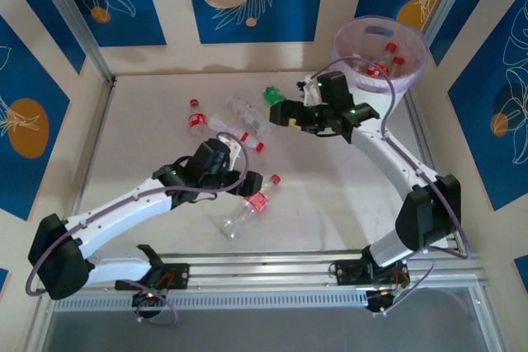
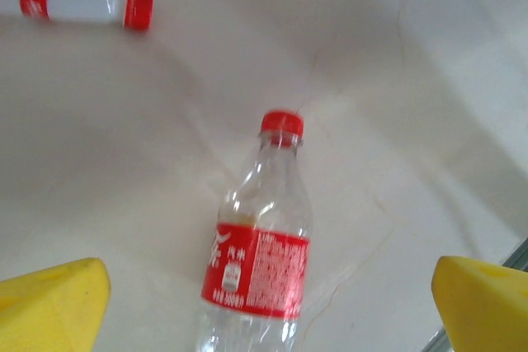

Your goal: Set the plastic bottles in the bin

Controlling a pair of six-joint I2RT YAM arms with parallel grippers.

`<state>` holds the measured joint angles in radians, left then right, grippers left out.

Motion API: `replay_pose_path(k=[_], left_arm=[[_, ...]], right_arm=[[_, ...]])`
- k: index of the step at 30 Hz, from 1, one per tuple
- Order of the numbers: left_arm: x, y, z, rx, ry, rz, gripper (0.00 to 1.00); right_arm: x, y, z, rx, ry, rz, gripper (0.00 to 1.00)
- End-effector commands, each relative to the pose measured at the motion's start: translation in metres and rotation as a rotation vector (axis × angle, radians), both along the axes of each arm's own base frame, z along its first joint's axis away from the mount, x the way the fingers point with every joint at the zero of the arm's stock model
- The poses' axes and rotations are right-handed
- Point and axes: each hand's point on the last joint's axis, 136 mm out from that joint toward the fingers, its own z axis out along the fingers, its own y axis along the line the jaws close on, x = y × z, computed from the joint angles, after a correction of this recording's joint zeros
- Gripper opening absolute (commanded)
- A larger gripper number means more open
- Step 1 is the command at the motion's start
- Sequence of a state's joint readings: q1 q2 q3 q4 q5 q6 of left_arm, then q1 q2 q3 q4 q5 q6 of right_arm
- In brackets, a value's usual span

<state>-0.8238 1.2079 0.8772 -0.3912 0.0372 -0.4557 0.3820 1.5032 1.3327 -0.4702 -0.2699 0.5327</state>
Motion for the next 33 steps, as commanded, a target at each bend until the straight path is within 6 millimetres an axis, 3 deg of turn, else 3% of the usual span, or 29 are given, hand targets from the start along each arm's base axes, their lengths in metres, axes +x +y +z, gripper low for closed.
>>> replay_pose_path(k=[1, 6, 13, 17, 26, 33], left_arm=[[-0.027, 0.003, -0.032, 0.108, 0.08, -0.047, 1.0], [-0.046, -0.006, -0.056, 0.214, 0.081, -0.064, 1.0], [-0.068, -0.029, -0.078, 0.229, 0.094, -0.154, 1.0], [-0.079, -0.035, -0.092, 0.262, 0.13, -0.195, 1.0], [-0.077, 0.004, -0.116, 0.495, 0.148, -0.109, 1.0], [-0.062, 0.022, -0.113, 0.56, 0.084, -0.014, 1.0]], right_arm=[[-0.018, -0.02, -0.006, -0.053, 0.029, -0.023, 0.96], [-0.032, -0.028, -0.022, -0.064, 0.085, -0.036, 0.96], [-0.076, -0.044, -0.037, -0.075, 0.139, -0.105, 0.96], [-0.092, -0.056, -0.042, -0.099, 0.147, -0.134, 0.96], [-0.092, -0.062, -0.039, -0.104, 0.131, -0.137, 0.96], [-0.091, -0.061, -0.042, -0.094, 0.137, -0.135, 0.96]])
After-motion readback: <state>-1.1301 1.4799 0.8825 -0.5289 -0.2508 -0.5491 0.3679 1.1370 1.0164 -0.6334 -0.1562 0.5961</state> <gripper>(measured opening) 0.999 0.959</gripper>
